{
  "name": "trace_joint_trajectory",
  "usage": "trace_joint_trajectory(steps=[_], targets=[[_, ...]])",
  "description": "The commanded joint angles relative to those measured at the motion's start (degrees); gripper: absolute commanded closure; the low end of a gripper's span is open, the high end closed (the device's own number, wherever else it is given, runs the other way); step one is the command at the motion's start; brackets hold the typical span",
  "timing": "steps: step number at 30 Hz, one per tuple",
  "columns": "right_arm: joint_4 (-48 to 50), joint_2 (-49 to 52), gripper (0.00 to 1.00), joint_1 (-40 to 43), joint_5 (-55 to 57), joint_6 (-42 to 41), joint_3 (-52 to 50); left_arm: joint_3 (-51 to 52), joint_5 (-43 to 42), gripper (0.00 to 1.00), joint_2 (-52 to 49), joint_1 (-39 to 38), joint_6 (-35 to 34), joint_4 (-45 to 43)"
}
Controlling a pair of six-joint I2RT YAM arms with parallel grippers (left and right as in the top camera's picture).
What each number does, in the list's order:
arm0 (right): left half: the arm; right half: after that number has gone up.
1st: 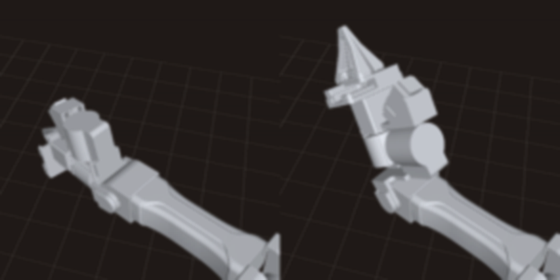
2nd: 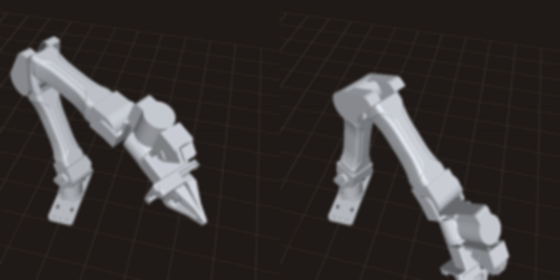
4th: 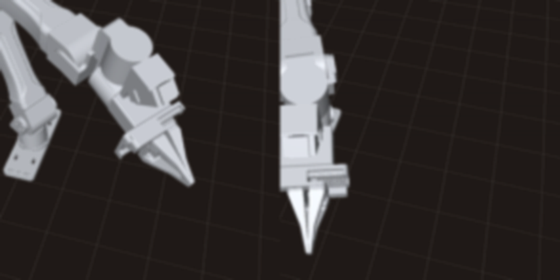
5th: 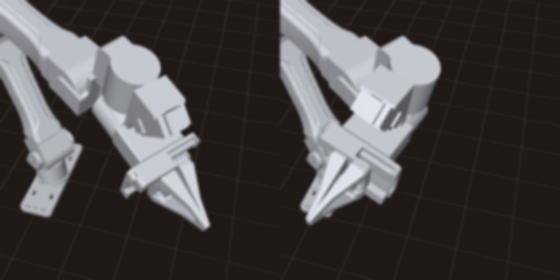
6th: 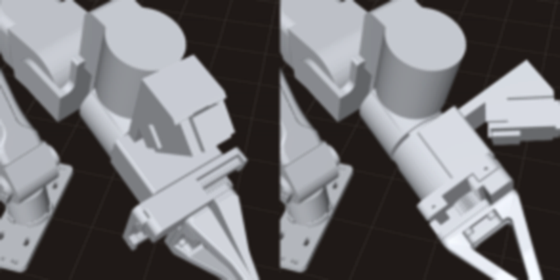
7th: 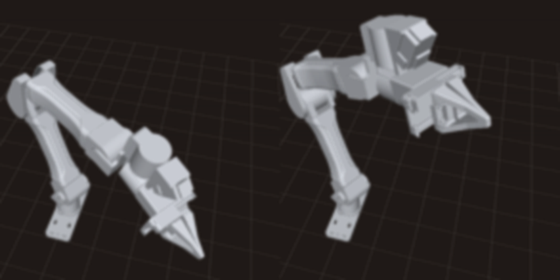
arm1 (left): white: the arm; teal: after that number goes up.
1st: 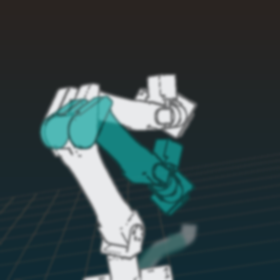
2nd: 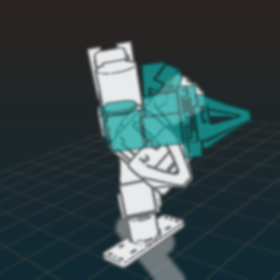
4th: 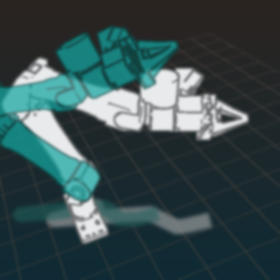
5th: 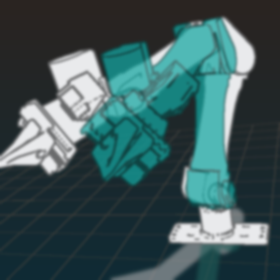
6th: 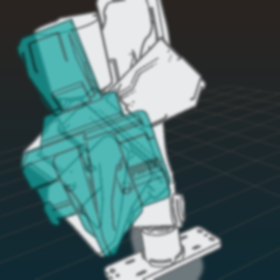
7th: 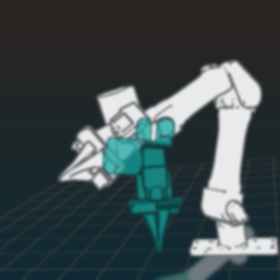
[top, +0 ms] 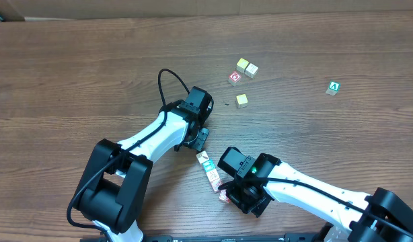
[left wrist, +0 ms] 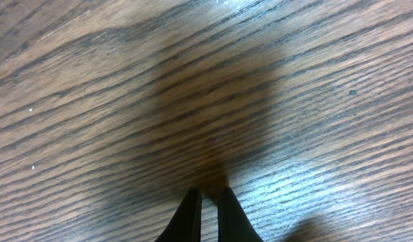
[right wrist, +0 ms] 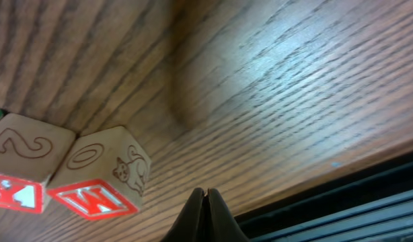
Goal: Flip 5 blocks
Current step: 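Hold the row between the left gripper and right gripper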
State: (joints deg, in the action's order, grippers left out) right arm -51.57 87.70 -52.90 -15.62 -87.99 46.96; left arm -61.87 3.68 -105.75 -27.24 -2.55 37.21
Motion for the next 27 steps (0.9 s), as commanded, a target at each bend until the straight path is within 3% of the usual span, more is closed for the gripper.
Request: trace_joint_trajectory(steps=[1, 27], targets=[[2.45, -0.92, 0.96, 0.02, -3.48, -0.96, -0.44, 1.77, 0.74, 0.96, -2.89, 0.76, 1.33, 0.44], [12.79, -0.92, 0.96, -0.07, -6.58, -5.14, -6.47, 1.77, 0.74, 0.96, -2.89, 0.76, 1.33, 0.68]])
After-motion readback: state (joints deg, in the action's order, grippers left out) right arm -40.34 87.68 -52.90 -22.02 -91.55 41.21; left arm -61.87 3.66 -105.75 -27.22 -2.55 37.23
